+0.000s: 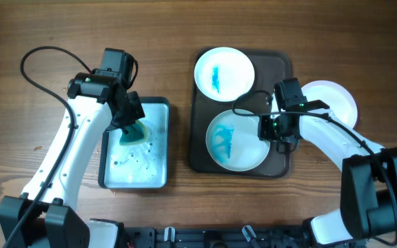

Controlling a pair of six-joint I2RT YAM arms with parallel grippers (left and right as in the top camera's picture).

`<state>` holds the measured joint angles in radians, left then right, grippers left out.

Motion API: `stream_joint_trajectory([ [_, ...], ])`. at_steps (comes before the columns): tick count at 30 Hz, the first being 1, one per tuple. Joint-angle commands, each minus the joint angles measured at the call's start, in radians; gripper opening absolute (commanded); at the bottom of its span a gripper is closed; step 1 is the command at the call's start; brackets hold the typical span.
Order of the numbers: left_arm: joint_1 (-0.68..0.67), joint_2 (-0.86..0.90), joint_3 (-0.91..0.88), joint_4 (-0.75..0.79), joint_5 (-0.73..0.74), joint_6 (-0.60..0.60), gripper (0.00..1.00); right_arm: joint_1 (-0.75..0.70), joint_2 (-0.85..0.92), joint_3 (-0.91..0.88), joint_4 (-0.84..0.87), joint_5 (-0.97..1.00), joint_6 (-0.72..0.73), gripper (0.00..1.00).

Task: Clean dirty plates on tray and stack at the side
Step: 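Grasp the green sponge in the basin with the left gripper, then scrub the held plate with the sponge in the left gripper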

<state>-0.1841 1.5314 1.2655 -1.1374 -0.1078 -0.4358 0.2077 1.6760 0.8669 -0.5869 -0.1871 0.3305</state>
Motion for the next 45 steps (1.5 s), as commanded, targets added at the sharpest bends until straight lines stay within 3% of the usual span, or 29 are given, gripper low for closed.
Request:
stream_joint_trajectory([
  [1,-0.002,-0.011,0.014,0.000,-0.016,0.040,0.04,-0.007,0.031,-0.005,0.010,-0.092,-0.071,0.32],
  [2,-0.002,-0.011,0.014,0.001,-0.014,0.040,0.04,-0.007,0.031,-0.005,0.015,-0.104,-0.088,0.32],
  [4,-0.002,-0.011,0.013,0.011,0.008,0.040,0.04,-0.007,0.032,-0.005,0.021,-0.098,-0.103,0.18],
  [8,-0.003,-0.011,0.014,0.037,0.074,0.040,0.04,-0.010,0.034,-0.020,0.042,-0.056,-0.116,0.04],
  [14,-0.102,-0.011,0.013,0.163,0.254,0.030,0.04,-0.010,0.034,-0.130,0.211,-0.016,-0.018,0.04],
  [19,-0.301,0.014,0.012,0.340,0.241,-0.049,0.04,-0.010,0.034,-0.141,0.227,-0.016,-0.013,0.04],
  [25,-0.483,0.217,0.012,0.534,0.250,-0.097,0.04,-0.010,0.034,-0.141,0.205,-0.023,-0.013,0.04],
  [30,-0.549,0.405,0.012,0.635,0.245,-0.130,0.04,-0.010,0.034,-0.141,0.188,-0.024,-0.012,0.04],
  [32,-0.548,0.441,0.012,0.629,0.181,-0.130,0.04,-0.010,0.034,-0.141,0.185,-0.041,-0.013,0.04],
  [36,-0.543,0.451,0.012,0.537,-0.150,-0.124,0.04,-0.010,0.034,-0.141,0.185,-0.058,-0.012,0.04],
  [40,-0.534,0.451,0.012,0.472,-0.374,0.017,0.04,-0.010,0.034,-0.141,0.186,-0.061,-0.012,0.04],
  [43,-0.533,0.451,0.012,0.475,-0.324,0.070,0.04,-0.010,0.034,-0.141,0.186,-0.061,-0.012,0.04],
  [45,-0.533,0.451,0.012,0.519,-0.042,0.069,0.04,-0.010,0.034,-0.141,0.185,-0.061,-0.013,0.04],
])
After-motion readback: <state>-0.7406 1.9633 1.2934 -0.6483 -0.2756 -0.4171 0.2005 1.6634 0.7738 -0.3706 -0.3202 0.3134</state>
